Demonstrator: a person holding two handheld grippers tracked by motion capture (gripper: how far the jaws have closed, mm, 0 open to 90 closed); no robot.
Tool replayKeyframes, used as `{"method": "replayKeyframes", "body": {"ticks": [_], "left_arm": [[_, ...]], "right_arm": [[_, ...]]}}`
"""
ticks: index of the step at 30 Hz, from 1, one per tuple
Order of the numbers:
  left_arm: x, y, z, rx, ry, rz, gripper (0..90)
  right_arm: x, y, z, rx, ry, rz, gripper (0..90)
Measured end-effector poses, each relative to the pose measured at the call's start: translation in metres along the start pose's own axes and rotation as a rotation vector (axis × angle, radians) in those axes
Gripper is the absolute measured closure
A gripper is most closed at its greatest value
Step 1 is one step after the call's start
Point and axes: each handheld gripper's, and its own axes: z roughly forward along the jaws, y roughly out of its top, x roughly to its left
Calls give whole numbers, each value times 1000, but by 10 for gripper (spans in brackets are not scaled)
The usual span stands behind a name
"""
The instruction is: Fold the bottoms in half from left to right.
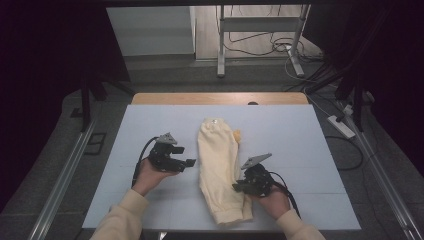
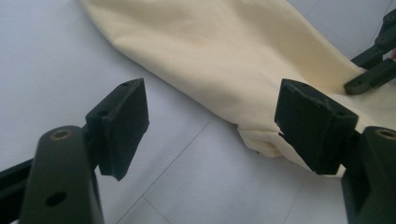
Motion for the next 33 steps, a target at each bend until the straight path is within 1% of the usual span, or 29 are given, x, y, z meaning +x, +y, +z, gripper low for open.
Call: {"method": "replayKeyframes", "body": {"ticks": [2, 7, 9, 12, 17, 23, 24, 25, 27, 28, 30, 32, 33], "left_arm": [[0, 0, -1, -1, 0, 1, 257], [1, 0, -1, -3, 2, -3, 257], [1, 0, -1, -3, 2, -1, 256], [0, 0, -1, -2, 2, 1, 256], [0, 0, -1, -3, 2, 1, 256], [0, 0, -2, -5, 4, -1, 256], [0, 0, -2, -5, 4, -2, 256], [0, 0, -3, -5, 4, -2, 256], [1, 0, -2, -6, 4, -3, 256], [1, 0, -2, -4, 4, -3, 256], [1, 0, -3, -6, 5, -3, 256], [1, 0, -3, -6, 5, -2, 256], [1, 0, -3, -6, 5, -2, 256]], "right_arm": [[-2, -1, -1, 3, -7, -1, 816], [-8, -4, -6, 18, -43, -6, 817], [-12, -6, -8, 17, -43, 9, 817], [-16, -8, -10, 19, -49, 16, 812], [-14, -9, -10, 17, -61, -1, 808], [-18, -10, -12, 23, -49, 15, 816], [-18, -10, -12, 25, -48, 12, 802], [-17, -10, -13, 29, -47, 10, 759], [-16, -12, -16, 30, -51, 9, 629], [-15, -14, -19, 18, -57, 19, 579], [-14, -19, -27, -2, -37, 53, 517], [-11, -24, -33, -6, -30, 76, 471], [-9, -26, -35, -6, -29, 77, 456]]}}
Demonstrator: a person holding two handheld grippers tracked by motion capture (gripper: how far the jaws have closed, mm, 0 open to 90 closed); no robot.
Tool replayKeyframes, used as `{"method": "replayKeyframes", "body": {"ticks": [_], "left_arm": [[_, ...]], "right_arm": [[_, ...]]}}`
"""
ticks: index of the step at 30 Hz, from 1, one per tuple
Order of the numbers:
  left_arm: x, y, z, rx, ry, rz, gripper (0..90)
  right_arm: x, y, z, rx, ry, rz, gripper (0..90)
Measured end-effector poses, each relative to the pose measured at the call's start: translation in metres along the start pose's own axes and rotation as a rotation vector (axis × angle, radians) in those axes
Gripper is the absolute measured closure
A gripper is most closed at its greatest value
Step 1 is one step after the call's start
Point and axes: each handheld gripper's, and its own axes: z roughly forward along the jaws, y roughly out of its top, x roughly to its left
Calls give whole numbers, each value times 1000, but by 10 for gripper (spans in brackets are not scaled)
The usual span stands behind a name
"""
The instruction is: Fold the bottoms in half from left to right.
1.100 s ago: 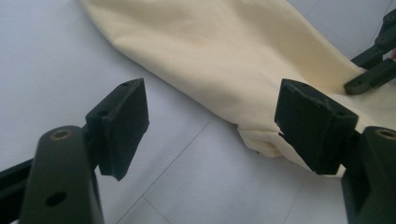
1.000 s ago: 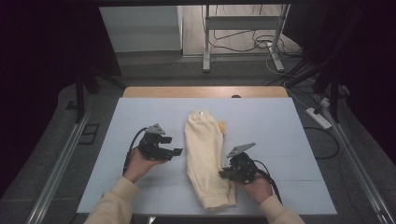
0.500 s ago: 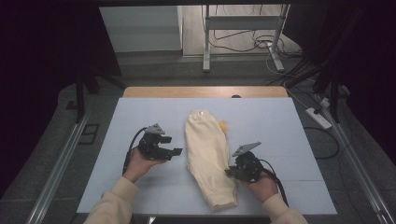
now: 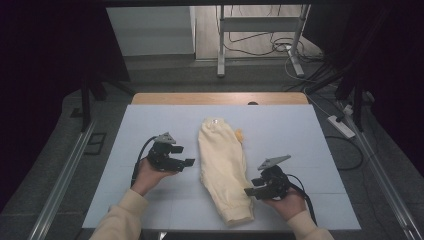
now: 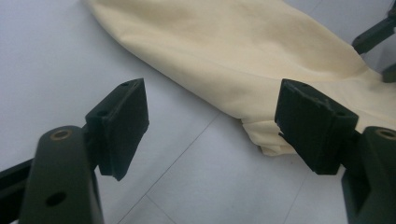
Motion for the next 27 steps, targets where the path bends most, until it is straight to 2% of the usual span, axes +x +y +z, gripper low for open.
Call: {"method": "replayKeyframes", "body": {"ticks": [4, 8, 14, 15, 16, 17, 18, 21, 23, 27], "left_arm": [[0, 0, 0, 0, 1, 1, 256], [0, 0, 0, 0, 1, 1, 256], [-1, 0, -1, 0, 4, 1, 256], [-1, 0, -1, 0, 4, 1, 255], [-1, 0, -1, 0, 5, 0, 256], [-1, 0, -1, 0, 6, 0, 255], [-1, 0, 0, 1, 6, 1, 256], [-1, 0, 0, 1, 6, 3, 255], [-1, 0, 0, 2, 6, 3, 256], [-1, 1, 0, 2, 6, 3, 255]], "right_arm": [[9, -13, -1, 21, 8, 1, 435], [14, -18, -5, 27, 30, 2, 431], [16, -22, 8, 61, 81, 32, 437], [18, -21, 9, 60, 76, 20, 458], [19, -20, 9, 68, 96, 21, 545], [19, -20, 11, 68, 131, 24, 592], [20, -21, 12, 62, 142, 21, 628], [22, -19, 12, 46, 147, 8, 718], [22, -18, 14, 23, 157, 15, 758], [29, -13, 19, 9, 165, -13, 778]]}}
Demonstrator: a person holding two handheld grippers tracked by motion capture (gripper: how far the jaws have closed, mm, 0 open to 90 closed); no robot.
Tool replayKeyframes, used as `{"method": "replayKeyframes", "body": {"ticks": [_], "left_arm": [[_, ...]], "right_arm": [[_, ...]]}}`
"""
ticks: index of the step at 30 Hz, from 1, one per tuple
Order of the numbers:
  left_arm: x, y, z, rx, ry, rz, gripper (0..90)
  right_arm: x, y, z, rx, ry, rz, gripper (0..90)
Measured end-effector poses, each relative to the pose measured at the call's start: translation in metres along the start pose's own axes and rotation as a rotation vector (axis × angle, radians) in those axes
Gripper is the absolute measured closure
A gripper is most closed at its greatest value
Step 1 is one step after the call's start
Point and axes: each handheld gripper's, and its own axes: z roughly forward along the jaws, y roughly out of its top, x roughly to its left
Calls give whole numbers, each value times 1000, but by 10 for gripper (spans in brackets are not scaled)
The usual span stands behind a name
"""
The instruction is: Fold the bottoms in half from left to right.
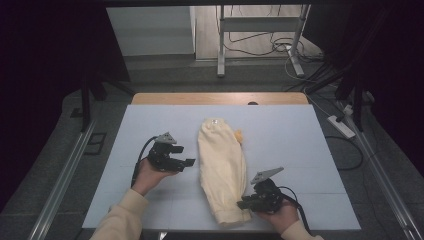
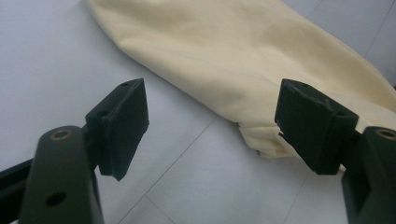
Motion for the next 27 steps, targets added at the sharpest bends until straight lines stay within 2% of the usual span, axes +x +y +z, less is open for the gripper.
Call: {"method": "replayKeyframes", "body": {"ticks": [7, 12, 16, 19, 23, 27], "left_arm": [[1, -1, -2, -6, 0, -6, 256], [2, -1, -3, -8, 0, -8, 256], [2, -1, -3, -8, -1, -5, 256], [2, -1, -3, -7, -1, -5, 256], [2, -1, -3, -8, 0, -8, 255], [2, -1, -3, -9, 1, -2, 255]], "right_arm": [[12, 8, 16, -9, 50, -29, 785], [12, 9, 15, -3, 48, -35, 783], [11, 6, 11, 4, 27, -57, 776], [9, 2, 8, 2, 27, -51, 760], [5, 0, 2, -7, 17, -44, 662], [-2, 1, -9, -55, -33, -31, 507]]}}
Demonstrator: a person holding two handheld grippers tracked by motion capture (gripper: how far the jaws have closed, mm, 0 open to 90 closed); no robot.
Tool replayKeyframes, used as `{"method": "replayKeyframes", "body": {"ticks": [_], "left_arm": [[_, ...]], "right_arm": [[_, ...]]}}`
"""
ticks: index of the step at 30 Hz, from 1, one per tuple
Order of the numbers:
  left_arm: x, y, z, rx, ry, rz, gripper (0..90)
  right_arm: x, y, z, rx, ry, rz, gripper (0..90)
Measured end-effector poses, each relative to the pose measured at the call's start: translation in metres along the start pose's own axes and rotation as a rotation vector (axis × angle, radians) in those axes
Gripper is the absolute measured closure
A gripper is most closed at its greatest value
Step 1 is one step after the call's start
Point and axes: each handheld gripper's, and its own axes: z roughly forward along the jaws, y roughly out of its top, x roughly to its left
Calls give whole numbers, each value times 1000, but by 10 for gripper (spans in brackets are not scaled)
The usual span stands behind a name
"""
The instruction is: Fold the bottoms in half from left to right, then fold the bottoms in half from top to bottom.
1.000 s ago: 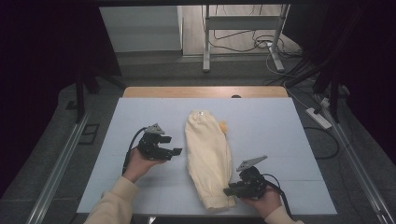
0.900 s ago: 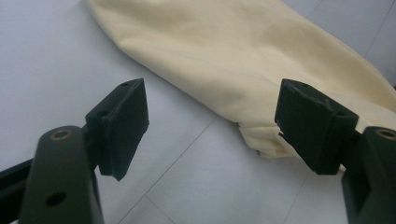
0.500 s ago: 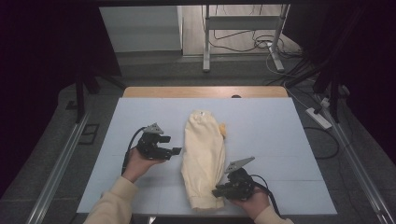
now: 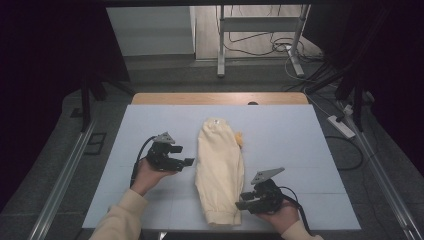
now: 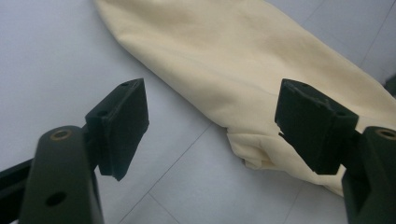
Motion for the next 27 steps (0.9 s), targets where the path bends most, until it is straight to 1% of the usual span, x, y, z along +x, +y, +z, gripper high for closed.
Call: {"method": "replayKeyframes", "body": {"ticks": [2, 4, 6, 8, 10, 11, 13, 16, 18, 22, 27], "left_arm": [[-1, 0, 0, -5, 0, 3, 255], [-1, 1, -1, -10, -1, 6, 255], [-2, 0, -1, -10, -3, 14, 255], [-3, 0, -1, -10, -4, 17, 255], [-4, 0, -1, -12, -4, 20, 255], [-5, 0, -2, -13, -3, 22, 255], [-6, 0, -2, -16, -1, 25, 255], [-7, -2, -2, -14, 0, 30, 255], [-7, -3, -2, -12, 3, 29, 255], [-7, -3, -1, -10, 5, 27, 253], [-7, -2, 1, -15, 4, 26, 252]], "right_arm": [[-5, 2, -5, -34, -11, 16, 470], [-8, 5, -7, -57, -29, 16, 441], [-10, 8, -8, -72, -45, 3, 423], [-11, 10, -7, -93, -43, -12, 408], [-13, 12, -7, -101, -54, -29, 396], [-14, 12, -6, -105, -60, -32, 393], [-15, 13, -6, -110, -57, -35, 389], [-17, 15, -7, -119, -70, -50, 386], [-18, 16, -8, -119, -82, -49, 378], [-22, 17, -8, -127, -91, -43, 369], [-26, 18, -5, -121, -110, -41, 357]]}}
